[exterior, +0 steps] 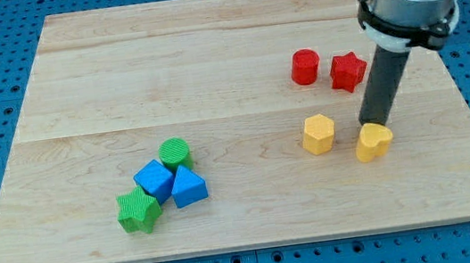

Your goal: Slide the yellow hexagon closer to the yellow heart

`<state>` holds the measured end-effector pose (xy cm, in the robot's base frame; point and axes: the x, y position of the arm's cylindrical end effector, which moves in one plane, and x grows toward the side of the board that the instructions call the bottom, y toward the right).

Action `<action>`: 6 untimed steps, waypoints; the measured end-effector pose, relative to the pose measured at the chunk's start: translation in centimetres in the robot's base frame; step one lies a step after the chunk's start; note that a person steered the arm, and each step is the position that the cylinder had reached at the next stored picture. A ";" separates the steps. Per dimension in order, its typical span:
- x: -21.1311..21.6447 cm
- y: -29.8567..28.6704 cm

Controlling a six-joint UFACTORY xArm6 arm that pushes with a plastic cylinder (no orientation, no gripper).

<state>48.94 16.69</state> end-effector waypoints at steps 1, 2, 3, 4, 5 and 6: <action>-0.3 -0.3; -2.4 -1.5; -3.1 -4.8; -3.1 -8.0; -1.9 -7.5; -0.9 -6.1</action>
